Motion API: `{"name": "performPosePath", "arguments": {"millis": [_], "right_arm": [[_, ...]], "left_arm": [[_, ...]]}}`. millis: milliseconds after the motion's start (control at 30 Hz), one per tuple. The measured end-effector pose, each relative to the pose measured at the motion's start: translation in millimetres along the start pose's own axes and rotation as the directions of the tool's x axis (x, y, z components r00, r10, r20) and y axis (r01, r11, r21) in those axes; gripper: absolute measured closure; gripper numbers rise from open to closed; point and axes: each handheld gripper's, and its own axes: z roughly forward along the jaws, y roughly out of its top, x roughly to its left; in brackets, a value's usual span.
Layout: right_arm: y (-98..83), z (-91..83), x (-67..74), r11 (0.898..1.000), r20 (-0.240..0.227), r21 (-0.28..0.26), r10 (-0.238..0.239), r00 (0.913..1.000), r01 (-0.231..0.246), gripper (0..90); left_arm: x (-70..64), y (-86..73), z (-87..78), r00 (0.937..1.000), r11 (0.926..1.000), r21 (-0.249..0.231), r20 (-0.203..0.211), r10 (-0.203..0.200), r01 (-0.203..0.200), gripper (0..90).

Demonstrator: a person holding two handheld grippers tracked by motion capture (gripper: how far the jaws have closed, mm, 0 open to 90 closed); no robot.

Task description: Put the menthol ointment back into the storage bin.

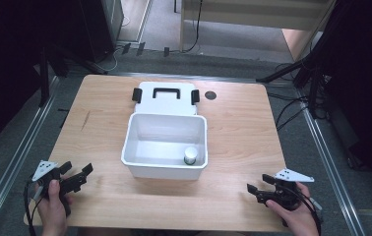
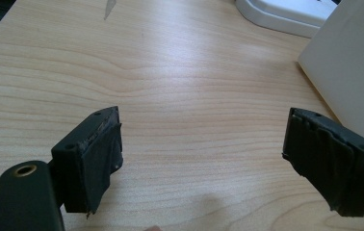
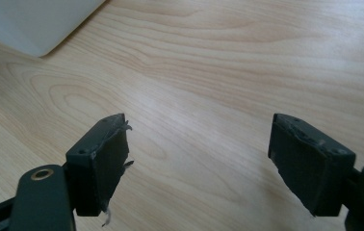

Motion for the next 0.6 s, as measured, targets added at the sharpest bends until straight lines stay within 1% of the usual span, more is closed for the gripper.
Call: {"name": "performPosePath", "arguments": {"millis": [67,200,267,367,600], "right_arm": [[-7.0,-1.6,-3.2,1.0,-0.003,-0.01,0.013,0.9999,-0.013,22.4],[-17.3,-4.0,-7.1,1.0,-0.012,-0.022,0.021,0.9997,-0.022,22.4],[-22.1,-5.8,-9.0,0.999,-0.014,-0.037,0.023,0.9996,-0.023,22.4],[-25.0,-8.8,-11.2,0.998,-0.019,-0.053,0.03,0.9994,-0.031,22.4],[-28.8,-16.0,-13.5,0.991,-0.034,-0.124,0.043,0.9985,-0.047,23.1]], "left_arm": [[-0.3,-0.2,0.1,1.0,1.0,-0.003,-0.001,0.001,-0.001,14.5],[-0.6,-0.3,0.2,1.0,1.0,-0.003,-0.004,0.004,-0.004,14.5],[-0.7,-0.3,0.2,1.0,1.0,-0.003,-0.003,0.004,-0.004,14.5],[-0.5,-0.4,0.1,1.0,1.0,-0.004,-0.002,0.001,-0.001,14.5],[2.0,-0.6,-1.2,0.9999,0.9998,-0.015,0.006,-0.012,0.012,14.4]]}}
